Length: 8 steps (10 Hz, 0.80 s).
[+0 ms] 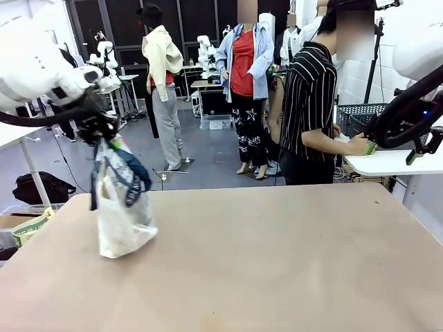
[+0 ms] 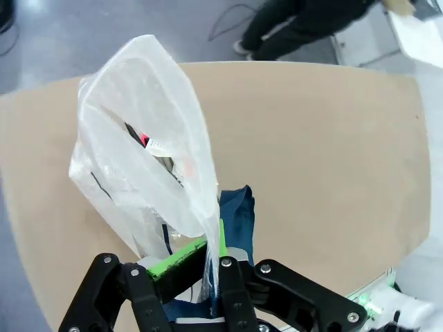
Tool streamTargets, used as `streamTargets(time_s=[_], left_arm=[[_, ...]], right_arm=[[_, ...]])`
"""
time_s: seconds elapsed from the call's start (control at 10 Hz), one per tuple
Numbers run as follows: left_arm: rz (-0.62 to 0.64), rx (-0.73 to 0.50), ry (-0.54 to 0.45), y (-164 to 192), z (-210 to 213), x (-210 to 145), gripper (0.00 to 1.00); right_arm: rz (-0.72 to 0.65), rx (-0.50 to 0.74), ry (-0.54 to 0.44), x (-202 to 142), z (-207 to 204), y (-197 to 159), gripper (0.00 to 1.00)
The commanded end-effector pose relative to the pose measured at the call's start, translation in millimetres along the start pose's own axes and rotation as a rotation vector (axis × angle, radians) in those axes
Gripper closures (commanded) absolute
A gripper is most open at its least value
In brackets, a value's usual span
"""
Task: Transfer purchased items from the store into the shopping bag.
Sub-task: Move the Reusable shopping bag to the right side of the table.
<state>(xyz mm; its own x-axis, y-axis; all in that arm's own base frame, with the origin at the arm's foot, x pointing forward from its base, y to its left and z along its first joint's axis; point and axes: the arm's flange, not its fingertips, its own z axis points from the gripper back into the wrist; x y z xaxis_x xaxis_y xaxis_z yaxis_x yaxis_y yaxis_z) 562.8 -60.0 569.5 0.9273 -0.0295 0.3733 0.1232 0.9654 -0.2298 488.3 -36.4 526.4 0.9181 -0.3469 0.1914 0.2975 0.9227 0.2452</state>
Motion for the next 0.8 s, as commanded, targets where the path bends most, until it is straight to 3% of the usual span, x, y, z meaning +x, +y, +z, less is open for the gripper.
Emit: streamTargets(time_s=[0.0, 0.3, 0.4, 0.5, 0.7], left_arm=[[0.116, 0.097, 0.039, 26.3, 28.8, -9.5, 1.00], [0.148, 0.076, 0.170, 84.3, 47.9, -16.9, 1.00], [0.157, 0.095, 0.185, 94.5, 46.5, -17.9, 1.00], [0.194, 0.061, 0.164, 103.3, 45.6, -13.5, 0.94], [0.218, 0.057, 0.160, 108.8, 43.6, -8.0, 0.56]], right_arm=[[0.016, 0.001, 0.002, -0.2, -1.5, 0.2, 0.00], [0.016, 0.001, 0.002, -0.2, -1.5, 0.2, 0.00], [0.016, 0.001, 0.002, -0.2, -1.5, 0.2, 0.00], [0.016, 0.001, 0.002, -0.2, -1.5, 0.2, 0.00], [0.016, 0.001, 0.002, -0.2, -1.5, 0.2, 0.00]])
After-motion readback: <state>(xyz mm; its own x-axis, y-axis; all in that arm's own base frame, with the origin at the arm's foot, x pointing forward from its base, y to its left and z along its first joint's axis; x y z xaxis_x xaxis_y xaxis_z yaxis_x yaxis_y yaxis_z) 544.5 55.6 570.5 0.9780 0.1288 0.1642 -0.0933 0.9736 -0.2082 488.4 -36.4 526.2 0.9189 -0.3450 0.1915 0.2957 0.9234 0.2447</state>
